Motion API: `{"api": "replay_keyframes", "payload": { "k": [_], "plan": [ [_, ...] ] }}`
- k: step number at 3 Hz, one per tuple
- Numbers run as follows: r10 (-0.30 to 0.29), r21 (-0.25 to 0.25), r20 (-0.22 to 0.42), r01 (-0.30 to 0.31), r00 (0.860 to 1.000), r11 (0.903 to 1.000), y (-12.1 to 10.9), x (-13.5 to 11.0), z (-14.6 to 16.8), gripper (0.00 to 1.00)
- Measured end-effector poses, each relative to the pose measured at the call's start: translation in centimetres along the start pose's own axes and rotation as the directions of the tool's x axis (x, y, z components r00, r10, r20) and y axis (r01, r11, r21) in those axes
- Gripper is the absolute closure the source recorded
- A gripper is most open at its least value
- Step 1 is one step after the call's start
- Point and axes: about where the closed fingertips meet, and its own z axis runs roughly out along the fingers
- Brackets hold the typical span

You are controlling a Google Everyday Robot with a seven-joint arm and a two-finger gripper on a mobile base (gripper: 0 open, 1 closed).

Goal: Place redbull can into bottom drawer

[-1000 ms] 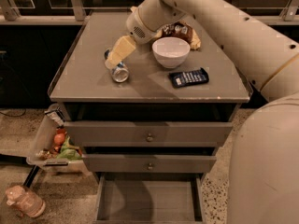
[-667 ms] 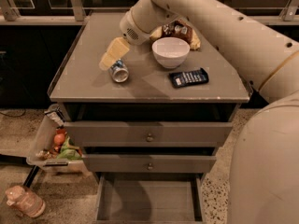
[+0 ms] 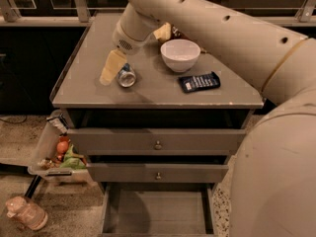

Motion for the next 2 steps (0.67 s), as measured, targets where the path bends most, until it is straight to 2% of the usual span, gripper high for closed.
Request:
{"api": "replay_keyframes", "payload": {
  "k": [1, 2],
  "plan": [
    [0.012, 0.0, -0.042, -0.012, 0.999, 0.9999, 0.3, 1.4, 1.1, 0.0],
    [0.043, -0.006, -0.036, -0.043, 0.998, 0.999, 0.2, 2.5, 1.5, 0.0]
  ]
}}
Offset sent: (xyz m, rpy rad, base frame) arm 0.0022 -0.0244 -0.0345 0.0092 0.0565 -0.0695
